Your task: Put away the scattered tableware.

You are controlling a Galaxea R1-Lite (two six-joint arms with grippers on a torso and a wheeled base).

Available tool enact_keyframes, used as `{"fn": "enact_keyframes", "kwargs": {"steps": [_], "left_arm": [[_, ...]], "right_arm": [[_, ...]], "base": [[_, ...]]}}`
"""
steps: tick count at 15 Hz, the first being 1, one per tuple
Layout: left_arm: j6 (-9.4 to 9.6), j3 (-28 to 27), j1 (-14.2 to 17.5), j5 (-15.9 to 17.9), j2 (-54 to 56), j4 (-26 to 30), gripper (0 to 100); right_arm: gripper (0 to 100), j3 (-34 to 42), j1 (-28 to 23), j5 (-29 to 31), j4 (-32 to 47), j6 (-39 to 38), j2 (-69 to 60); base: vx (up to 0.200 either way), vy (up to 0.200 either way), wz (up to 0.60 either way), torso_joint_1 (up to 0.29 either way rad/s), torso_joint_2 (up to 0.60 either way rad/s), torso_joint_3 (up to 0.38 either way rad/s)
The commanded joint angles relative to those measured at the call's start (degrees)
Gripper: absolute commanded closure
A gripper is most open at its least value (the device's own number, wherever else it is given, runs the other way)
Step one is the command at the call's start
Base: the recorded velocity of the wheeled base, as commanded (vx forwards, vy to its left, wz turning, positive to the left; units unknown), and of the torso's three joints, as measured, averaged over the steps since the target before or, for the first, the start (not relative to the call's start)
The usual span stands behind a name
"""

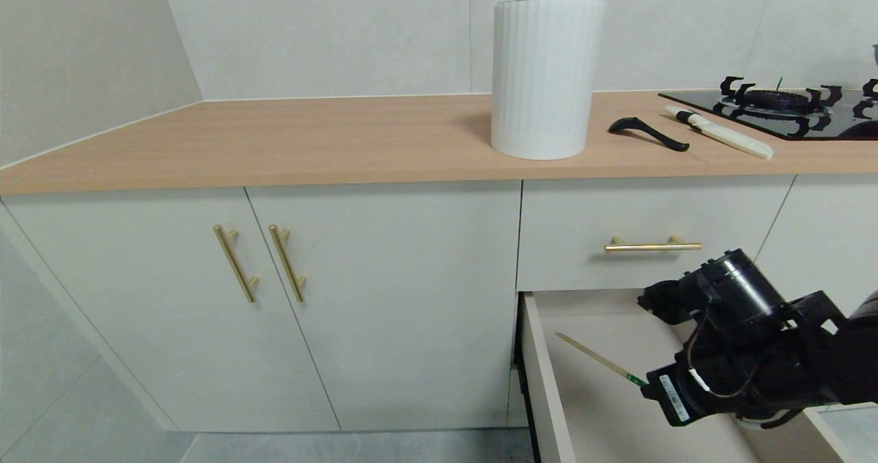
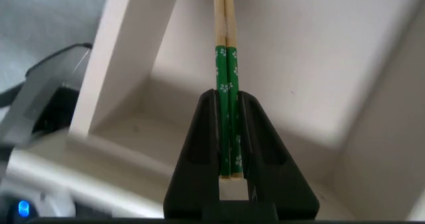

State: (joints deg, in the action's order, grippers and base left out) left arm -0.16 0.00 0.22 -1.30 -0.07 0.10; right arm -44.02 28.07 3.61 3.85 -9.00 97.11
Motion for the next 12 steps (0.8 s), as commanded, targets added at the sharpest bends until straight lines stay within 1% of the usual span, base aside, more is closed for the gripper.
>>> {"fn": "enact_keyframes", "kwargs": {"steps": [1, 3, 4, 5, 6, 8, 12], "left_arm": [[-0.02, 0.0, 0.0, 0.0, 0.0, 0.0, 0], [-0.02, 0.0, 0.0, 0.0, 0.0, 0.0, 0], [-0.02, 0.0, 0.0, 0.0, 0.0, 0.0, 0], [-0.02, 0.0, 0.0, 0.0, 0.0, 0.0, 0], [-0.02, 0.0, 0.0, 0.0, 0.0, 0.0, 0], [-0.02, 0.0, 0.0, 0.0, 0.0, 0.0, 0], [-0.02, 0.0, 0.0, 0.0, 0.0, 0.0, 0]], "right_arm": [[100, -0.8, -0.6, 0.3, -4.5, -4.5, 9.3], [100, -1.5, -0.6, 0.6, -5.8, -5.7, 12.1], [100, -2.0, -1.8, 0.7, -7.8, -5.9, 15.4], [100, -2.0, -2.0, 0.7, -8.7, -6.0, 16.1], [100, -2.0, -2.8, 1.0, -12.6, -7.8, 19.1], [100, -1.9, -2.9, 3.3, -16.3, -9.0, 22.7], [100, -1.6, -2.9, 4.0, -16.7, -9.0, 25.8]], "base": [[0.000, 0.000, 0.00, 0.000, 0.00, 0.000], [0.000, 0.000, 0.00, 0.000, 0.00, 0.000], [0.000, 0.000, 0.00, 0.000, 0.00, 0.000], [0.000, 0.000, 0.00, 0.000, 0.00, 0.000], [0.000, 0.000, 0.00, 0.000, 0.00, 0.000], [0.000, 0.000, 0.00, 0.000, 0.00, 0.000], [0.000, 0.000, 0.00, 0.000, 0.00, 0.000]]}}
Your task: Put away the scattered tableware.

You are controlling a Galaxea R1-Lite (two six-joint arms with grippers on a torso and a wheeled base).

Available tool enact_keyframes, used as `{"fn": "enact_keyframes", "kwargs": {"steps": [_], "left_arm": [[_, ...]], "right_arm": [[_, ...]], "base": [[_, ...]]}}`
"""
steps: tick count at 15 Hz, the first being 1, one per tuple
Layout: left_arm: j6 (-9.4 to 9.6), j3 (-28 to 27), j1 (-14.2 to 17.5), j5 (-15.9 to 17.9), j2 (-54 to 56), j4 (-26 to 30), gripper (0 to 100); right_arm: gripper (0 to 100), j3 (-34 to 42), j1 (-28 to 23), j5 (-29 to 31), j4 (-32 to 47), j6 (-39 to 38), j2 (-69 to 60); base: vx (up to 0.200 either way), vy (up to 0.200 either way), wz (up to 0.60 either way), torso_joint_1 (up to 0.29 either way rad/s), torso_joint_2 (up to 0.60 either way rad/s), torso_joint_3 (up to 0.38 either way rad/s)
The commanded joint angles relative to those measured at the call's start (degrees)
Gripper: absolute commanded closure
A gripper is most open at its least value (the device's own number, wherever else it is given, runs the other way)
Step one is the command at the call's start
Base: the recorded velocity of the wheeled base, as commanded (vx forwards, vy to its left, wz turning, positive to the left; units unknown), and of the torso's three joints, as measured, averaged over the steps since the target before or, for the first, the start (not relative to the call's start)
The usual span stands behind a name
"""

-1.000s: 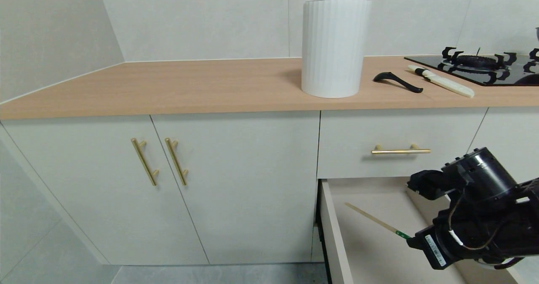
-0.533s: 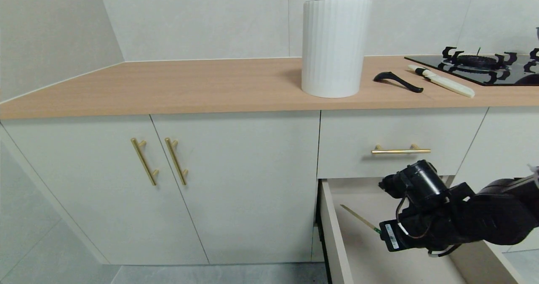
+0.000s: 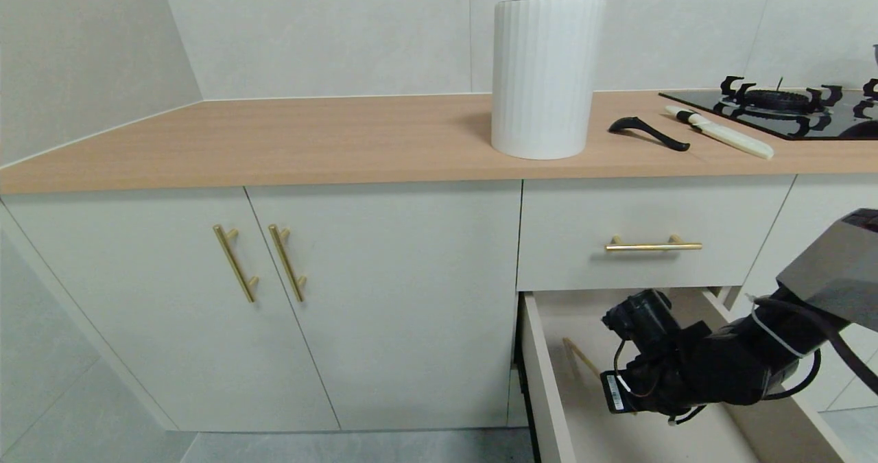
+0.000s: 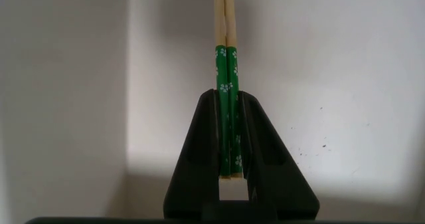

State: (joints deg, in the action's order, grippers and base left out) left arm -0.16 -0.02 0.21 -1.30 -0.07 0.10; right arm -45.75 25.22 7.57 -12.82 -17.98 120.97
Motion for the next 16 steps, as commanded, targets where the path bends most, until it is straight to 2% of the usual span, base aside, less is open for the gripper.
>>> {"fn": "enact_keyframes", "kwargs": {"steps": [1, 16], "left_arm": [[-0.02, -0.1, 0.1, 0.0, 0.0, 0.0, 0], [-0.02, -0.1, 0.0, 0.0, 0.0, 0.0, 0]], "right_arm": [[100, 0.4, 0.0, 0.0, 0.1, 0.1, 2.4], [100, -0.6, 1.2, 0.7, -3.1, -0.3, 10.4]], "base": [[0.000, 0.000, 0.00, 0.000, 0.00, 0.000], [0.000, 0.000, 0.00, 0.000, 0.00, 0.000]]}}
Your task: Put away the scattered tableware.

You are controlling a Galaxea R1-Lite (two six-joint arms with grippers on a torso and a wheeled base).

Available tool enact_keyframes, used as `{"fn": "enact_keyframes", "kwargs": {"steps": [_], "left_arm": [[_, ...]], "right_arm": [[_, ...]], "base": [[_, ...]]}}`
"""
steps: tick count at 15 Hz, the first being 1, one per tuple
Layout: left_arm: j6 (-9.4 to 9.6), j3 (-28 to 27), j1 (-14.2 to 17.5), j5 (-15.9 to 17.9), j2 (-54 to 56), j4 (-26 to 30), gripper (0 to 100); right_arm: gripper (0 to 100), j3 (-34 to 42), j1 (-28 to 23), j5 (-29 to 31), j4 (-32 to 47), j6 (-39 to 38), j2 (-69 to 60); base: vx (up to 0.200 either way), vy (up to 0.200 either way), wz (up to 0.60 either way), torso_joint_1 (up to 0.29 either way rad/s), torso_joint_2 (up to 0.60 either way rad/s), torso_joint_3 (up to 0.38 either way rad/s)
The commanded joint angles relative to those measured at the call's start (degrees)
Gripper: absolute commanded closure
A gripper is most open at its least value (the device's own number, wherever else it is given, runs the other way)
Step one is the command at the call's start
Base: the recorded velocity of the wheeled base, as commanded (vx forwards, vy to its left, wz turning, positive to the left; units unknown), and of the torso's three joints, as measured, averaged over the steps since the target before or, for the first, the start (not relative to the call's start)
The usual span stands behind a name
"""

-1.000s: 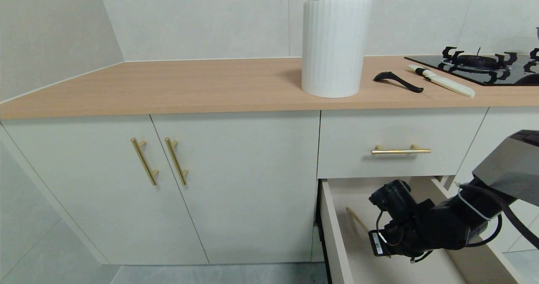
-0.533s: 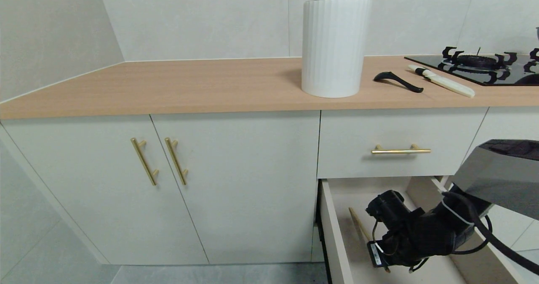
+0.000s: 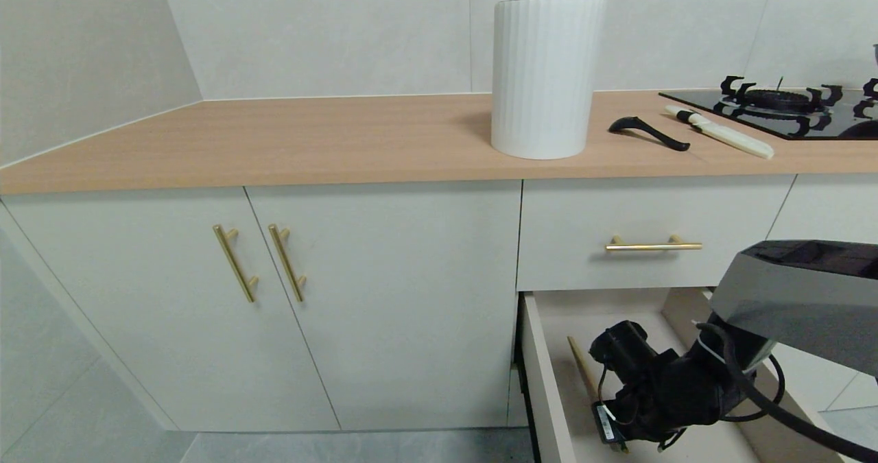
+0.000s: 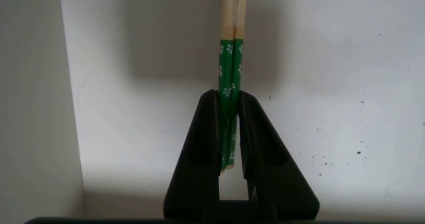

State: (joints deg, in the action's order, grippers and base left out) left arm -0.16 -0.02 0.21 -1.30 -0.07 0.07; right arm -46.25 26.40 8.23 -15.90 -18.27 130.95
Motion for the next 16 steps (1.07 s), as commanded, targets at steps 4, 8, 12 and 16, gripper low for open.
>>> {"fn": "enact_keyframes", "kwargs": {"steps": [4, 8, 12, 16], "left_arm": [[-0.02, -0.1, 0.1, 0.0, 0.0, 0.0, 0], [-0.02, 0.0, 0.0, 0.0, 0.0, 0.0, 0], [-0.02, 0.0, 0.1, 0.0, 0.0, 0.0, 0], [-0.02, 0.0, 0.0, 0.0, 0.0, 0.0, 0]], "right_arm": [[0, -0.2, 0.1, 0.0, 0.0, -0.5, 0.4], [0, -0.2, 0.1, 0.0, 0.0, -0.5, 0.4], [0, -0.2, 0.1, 0.5, 0.0, -0.4, -0.4], [0, 2.1, -0.7, 2.4, 0.8, 0.0, -12.0]], "base": [[0.000, 0.000, 0.00, 0.000, 0.00, 0.000], [0.000, 0.000, 0.00, 0.000, 0.00, 0.000], [0.000, 0.000, 0.00, 0.000, 0.00, 0.000], [0.000, 0.000, 0.00, 0.000, 0.00, 0.000]]}}
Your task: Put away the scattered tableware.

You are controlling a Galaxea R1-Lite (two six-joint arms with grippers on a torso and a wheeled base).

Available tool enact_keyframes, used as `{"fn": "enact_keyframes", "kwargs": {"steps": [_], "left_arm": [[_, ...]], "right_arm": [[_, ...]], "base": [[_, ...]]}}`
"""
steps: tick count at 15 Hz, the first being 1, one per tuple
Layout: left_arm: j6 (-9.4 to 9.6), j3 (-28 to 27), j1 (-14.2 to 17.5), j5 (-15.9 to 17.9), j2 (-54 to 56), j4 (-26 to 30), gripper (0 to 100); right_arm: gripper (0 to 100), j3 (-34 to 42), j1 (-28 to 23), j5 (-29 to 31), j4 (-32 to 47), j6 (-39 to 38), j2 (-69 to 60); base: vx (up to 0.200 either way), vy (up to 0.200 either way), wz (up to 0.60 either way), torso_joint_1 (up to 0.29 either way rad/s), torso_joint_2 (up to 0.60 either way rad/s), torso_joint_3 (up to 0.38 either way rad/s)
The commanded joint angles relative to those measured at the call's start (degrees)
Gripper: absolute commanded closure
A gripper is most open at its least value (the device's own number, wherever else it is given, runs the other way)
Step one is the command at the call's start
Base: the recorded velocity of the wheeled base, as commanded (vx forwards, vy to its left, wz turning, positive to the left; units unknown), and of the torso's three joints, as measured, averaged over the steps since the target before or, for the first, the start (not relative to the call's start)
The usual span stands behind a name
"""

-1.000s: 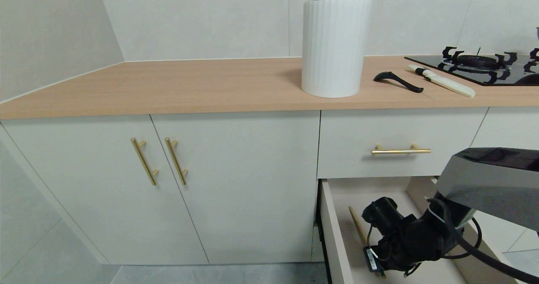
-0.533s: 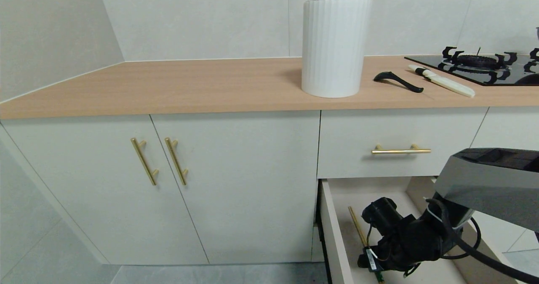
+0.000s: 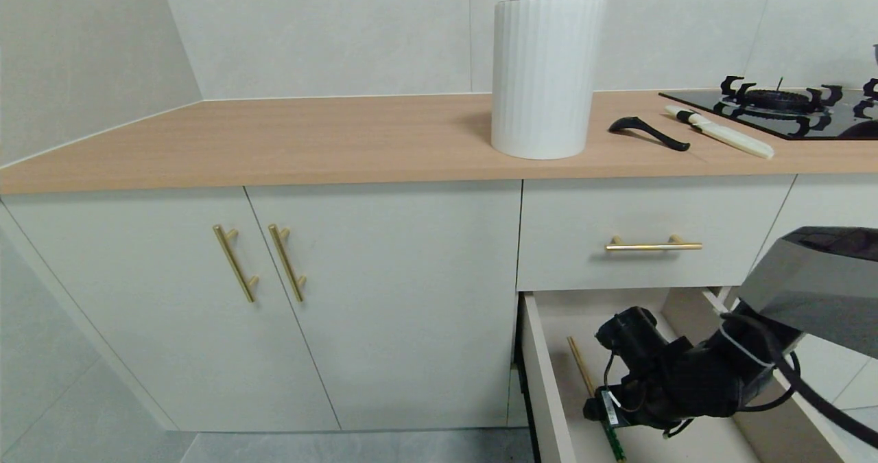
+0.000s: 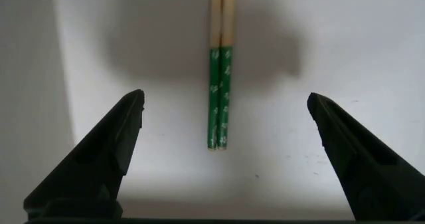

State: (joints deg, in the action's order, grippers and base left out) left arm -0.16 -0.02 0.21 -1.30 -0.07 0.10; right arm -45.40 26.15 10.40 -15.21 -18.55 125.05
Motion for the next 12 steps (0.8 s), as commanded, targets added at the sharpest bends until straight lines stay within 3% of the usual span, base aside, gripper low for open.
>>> {"fn": "enact_keyframes", "kwargs": {"steps": [1, 5, 12], "left_arm": [[-0.02, 0.0, 0.0, 0.0, 0.0, 0.0, 0], [-0.02, -0.1, 0.1, 0.0, 0.0, 0.0, 0], [-0.02, 0.0, 0.1, 0.0, 0.0, 0.0, 0]], "right_arm": [[0, 1.9, -0.7, 2.1, 0.1, 0.5, -8.8], [0, 3.4, -1.4, 8.4, 0.0, 4.0, -16.1], [0, 4.0, -4.4, 8.5, 0.0, 7.7, -27.4]], "base": [[0.000, 0.000, 0.00, 0.000, 0.00, 0.000], [0.000, 0.000, 0.00, 0.000, 0.00, 0.000], [0.000, 0.000, 0.00, 0.000, 0.00, 0.000]]}}
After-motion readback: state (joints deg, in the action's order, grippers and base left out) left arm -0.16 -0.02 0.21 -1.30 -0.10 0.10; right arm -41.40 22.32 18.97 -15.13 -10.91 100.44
